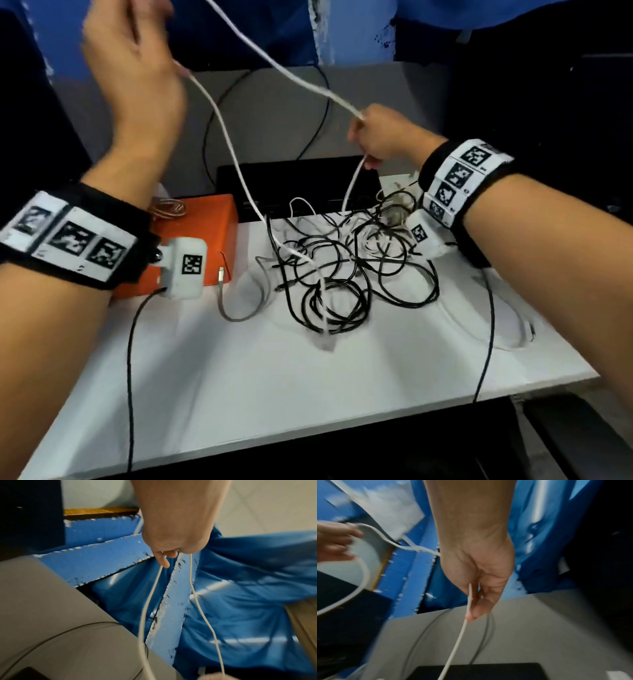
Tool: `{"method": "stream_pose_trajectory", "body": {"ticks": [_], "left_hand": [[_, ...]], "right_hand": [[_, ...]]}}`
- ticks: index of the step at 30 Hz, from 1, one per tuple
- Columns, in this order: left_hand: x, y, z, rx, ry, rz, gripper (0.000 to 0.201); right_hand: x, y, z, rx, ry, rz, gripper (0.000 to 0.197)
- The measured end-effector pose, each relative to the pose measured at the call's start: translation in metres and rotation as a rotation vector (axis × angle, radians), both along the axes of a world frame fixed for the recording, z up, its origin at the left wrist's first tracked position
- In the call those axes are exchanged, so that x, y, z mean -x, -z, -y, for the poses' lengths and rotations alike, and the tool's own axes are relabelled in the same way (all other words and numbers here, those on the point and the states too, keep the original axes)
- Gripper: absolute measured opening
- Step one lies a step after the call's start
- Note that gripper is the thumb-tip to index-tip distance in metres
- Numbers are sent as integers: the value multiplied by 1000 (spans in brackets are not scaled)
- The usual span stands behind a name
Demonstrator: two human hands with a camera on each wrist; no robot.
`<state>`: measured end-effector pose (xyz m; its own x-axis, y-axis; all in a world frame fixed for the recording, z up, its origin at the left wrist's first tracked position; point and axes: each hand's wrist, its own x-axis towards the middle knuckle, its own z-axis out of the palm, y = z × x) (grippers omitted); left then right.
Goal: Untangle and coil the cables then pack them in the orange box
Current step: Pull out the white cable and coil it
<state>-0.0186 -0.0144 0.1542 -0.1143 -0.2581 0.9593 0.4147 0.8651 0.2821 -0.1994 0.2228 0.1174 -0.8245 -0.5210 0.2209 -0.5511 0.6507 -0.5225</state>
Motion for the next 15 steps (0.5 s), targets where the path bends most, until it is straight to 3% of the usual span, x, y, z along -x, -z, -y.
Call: {"method": "stream_pose_trajectory", "body": {"ticks": [3, 6, 8, 9, 10, 12, 15], "left_hand": [[-10, -3, 14, -39, -30, -21, 19], [-21, -4, 9, -29, 0, -3, 21], [-22, -3, 3, -2, 22, 77, 22], [-21, -1, -1, 22, 28, 126, 23], [-19, 1, -7, 49, 47, 170, 24], [-14, 6, -21, 86, 92, 238, 24], [-3, 10, -41, 109, 64, 339, 29]], "right_hand": [[24, 1, -18, 114, 103, 146, 28], [35, -5, -32, 256, 189, 127, 21], [29, -13, -40, 199, 151, 133, 11], [18, -19, -43, 81, 99, 113, 24], [8, -24, -45, -51, 21, 72, 52], [-26, -36, -44, -101, -163, 22, 88], [-86, -42, -38, 117, -501, 83, 97]]}}
